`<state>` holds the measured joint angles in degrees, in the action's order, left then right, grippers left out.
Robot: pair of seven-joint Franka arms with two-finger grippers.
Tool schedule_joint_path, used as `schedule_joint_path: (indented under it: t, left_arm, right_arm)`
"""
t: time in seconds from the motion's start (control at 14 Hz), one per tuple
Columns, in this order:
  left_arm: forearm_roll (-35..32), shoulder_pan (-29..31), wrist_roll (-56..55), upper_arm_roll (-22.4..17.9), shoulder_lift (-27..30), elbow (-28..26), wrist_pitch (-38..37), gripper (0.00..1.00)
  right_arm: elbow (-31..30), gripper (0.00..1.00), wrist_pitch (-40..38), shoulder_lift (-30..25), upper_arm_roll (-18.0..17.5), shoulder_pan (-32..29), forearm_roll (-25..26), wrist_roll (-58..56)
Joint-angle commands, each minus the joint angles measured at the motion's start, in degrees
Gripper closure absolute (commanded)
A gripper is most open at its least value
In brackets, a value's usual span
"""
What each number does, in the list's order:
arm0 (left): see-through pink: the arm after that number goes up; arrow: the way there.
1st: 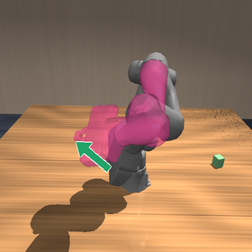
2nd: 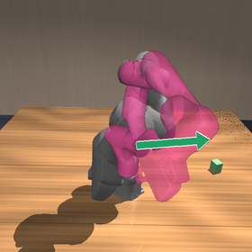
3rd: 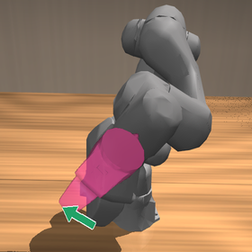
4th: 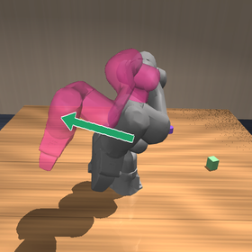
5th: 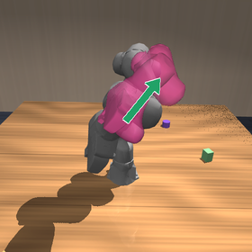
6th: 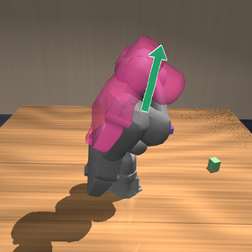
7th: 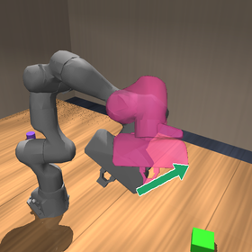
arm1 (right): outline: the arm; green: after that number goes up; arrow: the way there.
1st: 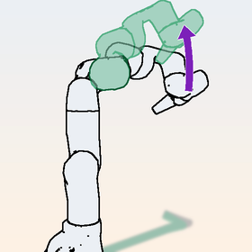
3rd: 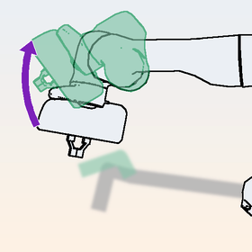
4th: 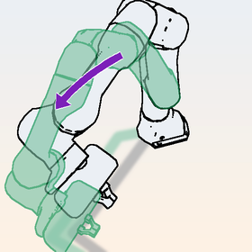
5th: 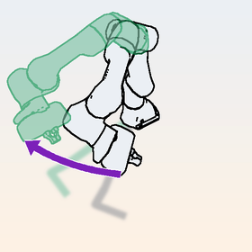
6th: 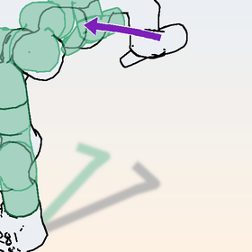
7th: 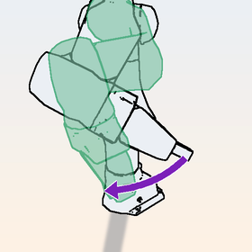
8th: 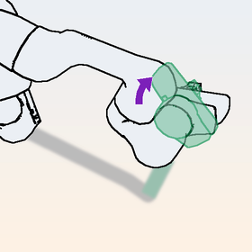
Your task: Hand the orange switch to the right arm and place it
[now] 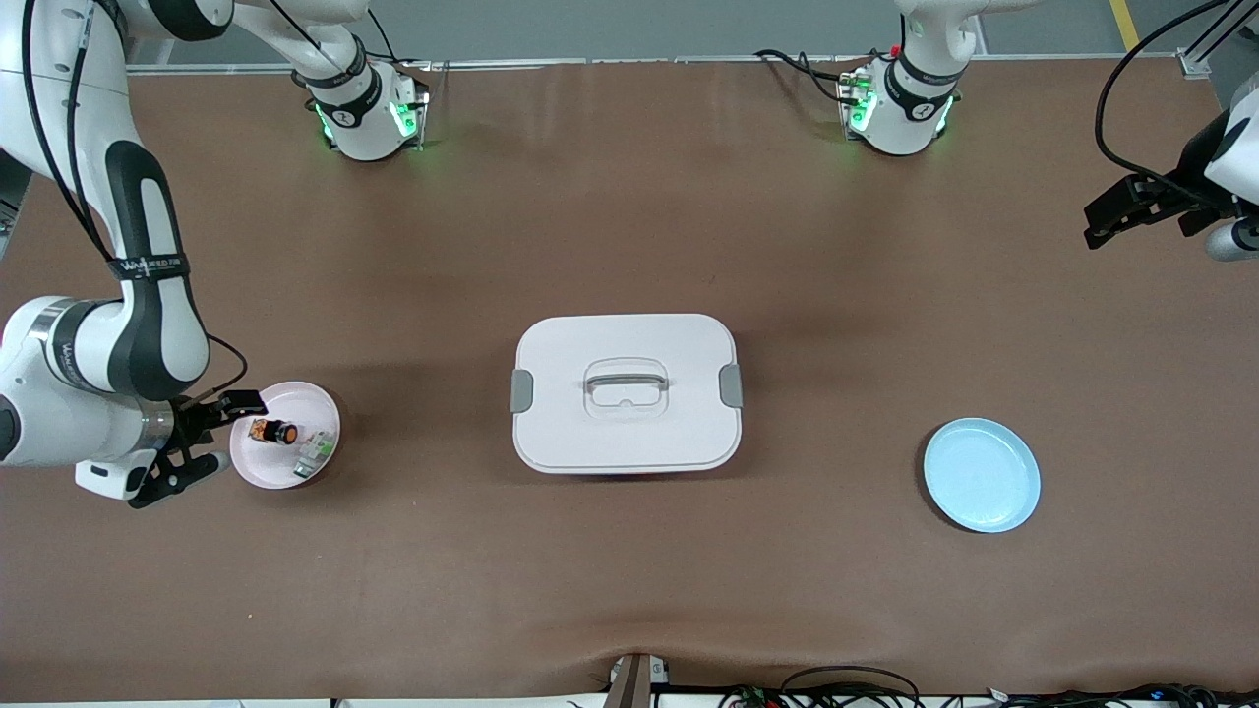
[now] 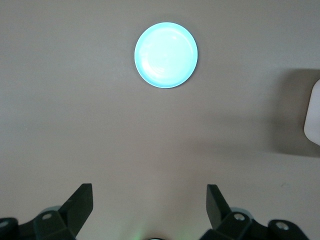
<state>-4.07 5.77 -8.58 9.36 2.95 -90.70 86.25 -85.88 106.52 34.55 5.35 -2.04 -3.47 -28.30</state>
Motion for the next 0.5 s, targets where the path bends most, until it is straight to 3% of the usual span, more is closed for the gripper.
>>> schedule_joint_path:
  t: [0.0, 0.43]
  left_arm:
    - [1.1, 0.1, 0.2, 0.1, 0.0, 0.0, 0.1, 0.0]
    - [1.0, 0.0, 0.1, 0.2, -0.1, 1.1, 0.0, 0.0]
  right_arm:
    - [2.0, 0.0, -1.2, 0.7, 0.1, -0.4, 0.2, 10.5]
    - [3.7, 0.0, 1.0, 0.7, 1.6, -0.8, -0.3, 15.7]
